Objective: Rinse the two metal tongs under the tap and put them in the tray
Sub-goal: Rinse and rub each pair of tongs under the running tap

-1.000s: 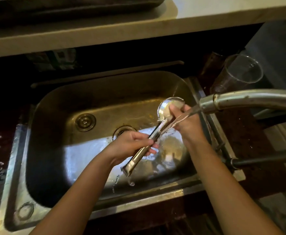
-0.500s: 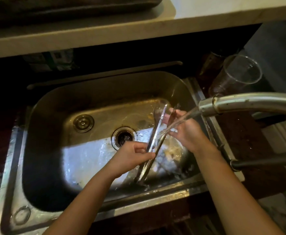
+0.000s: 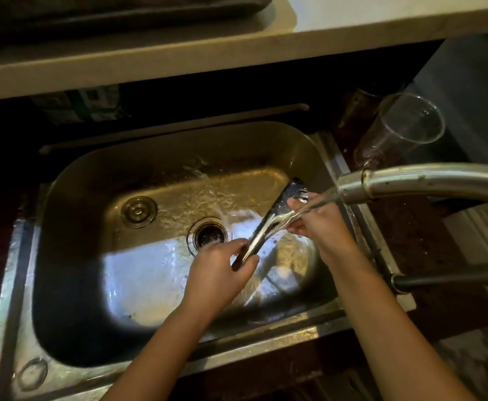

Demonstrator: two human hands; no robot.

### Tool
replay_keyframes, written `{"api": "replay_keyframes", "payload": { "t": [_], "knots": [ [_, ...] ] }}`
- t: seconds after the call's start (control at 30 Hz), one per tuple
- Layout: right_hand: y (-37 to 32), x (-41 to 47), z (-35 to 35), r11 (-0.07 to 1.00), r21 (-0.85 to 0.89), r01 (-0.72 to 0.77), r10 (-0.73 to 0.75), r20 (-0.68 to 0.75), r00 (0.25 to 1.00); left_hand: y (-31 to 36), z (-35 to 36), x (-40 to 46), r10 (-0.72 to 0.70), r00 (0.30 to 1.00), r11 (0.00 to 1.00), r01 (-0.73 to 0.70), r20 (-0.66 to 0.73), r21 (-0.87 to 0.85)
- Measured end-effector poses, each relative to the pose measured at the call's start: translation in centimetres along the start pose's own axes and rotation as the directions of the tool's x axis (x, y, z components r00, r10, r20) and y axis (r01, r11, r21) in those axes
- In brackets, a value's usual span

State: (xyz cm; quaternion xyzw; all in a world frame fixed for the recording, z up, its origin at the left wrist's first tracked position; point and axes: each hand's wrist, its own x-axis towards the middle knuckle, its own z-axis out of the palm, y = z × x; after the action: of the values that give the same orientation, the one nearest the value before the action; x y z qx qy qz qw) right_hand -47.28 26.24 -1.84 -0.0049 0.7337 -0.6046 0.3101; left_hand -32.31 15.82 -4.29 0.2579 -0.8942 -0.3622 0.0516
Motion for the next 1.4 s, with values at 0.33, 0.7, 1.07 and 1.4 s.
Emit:
{"api": "replay_keyframes", "payload": {
  "t": [0.33, 0.7, 1.07, 1.4],
  "knots": [
    [2.1, -2.3, -0.5, 0.991, 0.13, 0.039, -0.068, 0.222, 0.973, 1.0, -0.7, 5.0, -0.055, 0.883, 0.812, 0.311, 0.466, -0.494],
    [2.7, -1.1, -2.3, 0.981, 0.191, 0.042, -0.052, 0.044, 0.998, -3.0, -1.1, 1.9, -0.011, 0.738, 0.815, 0.398, 0.675, -0.421],
    [1.3, -0.4, -1.3, 0.943, 0.326, 0.069, -0.074, 0.004, 0.997, -2.7, -2.8, 2.8, 0.014, 0.767, 0.764, 0.406, 0.642, -0.501],
    [3.2, -1.0, 0.5, 0.99, 0.009, -0.139, 0.138, 0.085, 0.987, -4.6, -3.3, -3.7, -0.051, 0.702, 0.628, 0.576, 0.711, -0.524]
  ]
}}
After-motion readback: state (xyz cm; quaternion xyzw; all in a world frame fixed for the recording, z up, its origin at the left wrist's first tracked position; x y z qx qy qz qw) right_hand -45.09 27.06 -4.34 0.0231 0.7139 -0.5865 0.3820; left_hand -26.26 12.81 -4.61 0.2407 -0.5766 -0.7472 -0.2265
